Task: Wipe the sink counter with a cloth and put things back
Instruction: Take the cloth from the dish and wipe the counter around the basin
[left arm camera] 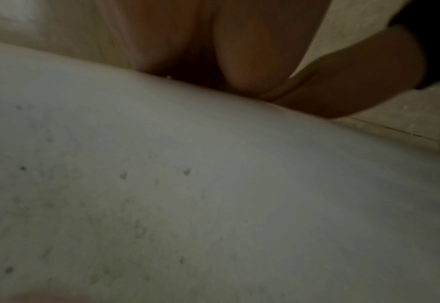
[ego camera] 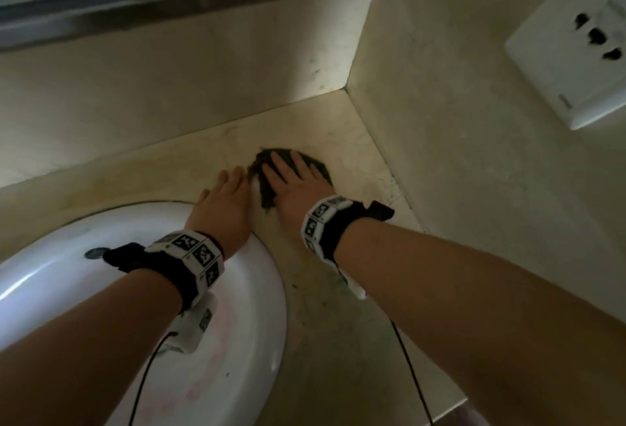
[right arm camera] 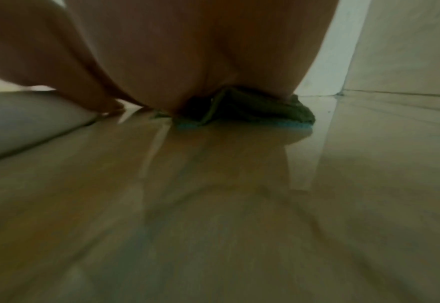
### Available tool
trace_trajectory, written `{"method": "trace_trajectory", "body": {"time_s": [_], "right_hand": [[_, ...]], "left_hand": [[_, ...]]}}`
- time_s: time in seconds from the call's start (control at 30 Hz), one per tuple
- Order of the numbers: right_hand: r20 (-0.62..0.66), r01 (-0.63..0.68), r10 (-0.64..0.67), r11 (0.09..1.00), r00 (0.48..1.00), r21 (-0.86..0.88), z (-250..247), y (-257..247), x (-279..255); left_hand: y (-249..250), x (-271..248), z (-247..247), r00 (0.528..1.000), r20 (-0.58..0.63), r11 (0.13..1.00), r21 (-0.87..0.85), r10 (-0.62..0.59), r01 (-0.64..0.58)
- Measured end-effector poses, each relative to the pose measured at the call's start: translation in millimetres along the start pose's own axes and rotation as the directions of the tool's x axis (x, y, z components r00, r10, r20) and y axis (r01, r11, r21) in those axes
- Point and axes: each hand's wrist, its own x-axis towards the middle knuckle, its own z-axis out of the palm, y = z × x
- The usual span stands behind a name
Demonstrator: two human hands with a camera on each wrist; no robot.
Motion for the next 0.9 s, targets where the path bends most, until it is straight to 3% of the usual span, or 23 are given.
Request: {"method": "trace_trajectory", "body": {"time_s": [0.23,0.37,0.47,0.63,0.8,0.9], "right_hand": [[-0.017,-0.215,0.218,0.972,0.976,0.094,-27.5,44.8,42.6],[-0.019,-0.373,0.381,0.914,0.924,0.159,-26.9,72.0,35.0],[0.007,-0.44,0.441,0.895,0.898,0.068,-20.2,88.0,15.4],[0.0,-0.463,0.464,0.882,0.886,0.085,7.1,86.0,-28.4],[0.012,-0.473,0.474,0.881,0.881,-0.022,20.0,77.9,-83.1],[0.032,-0.527,0.526,0.848,0.85,0.051,31.0,65.5,-120.9]], "left_hand": [[-0.2,-1.7,-0.7,1.0,0.015,1.0,-0.018,-0.014,0.014],[1.3,-2.8,-2.3,1.0,0.023,1.0,-0.017,-0.021,0.021],[2.8,-3.0,-4.1,1.0,0.028,1.0,0.002,-0.014,0.014],[0.4,-2.4,-5.5,0.998,0.058,1.0,0.015,0.004,-0.005],[0.3,-4.0,-7.9,0.997,0.079,1.0,0.008,0.004,-0.005],[-1.0,-3.3,-6.3,0.998,0.065,0.999,0.034,0.024,-0.026]]}}
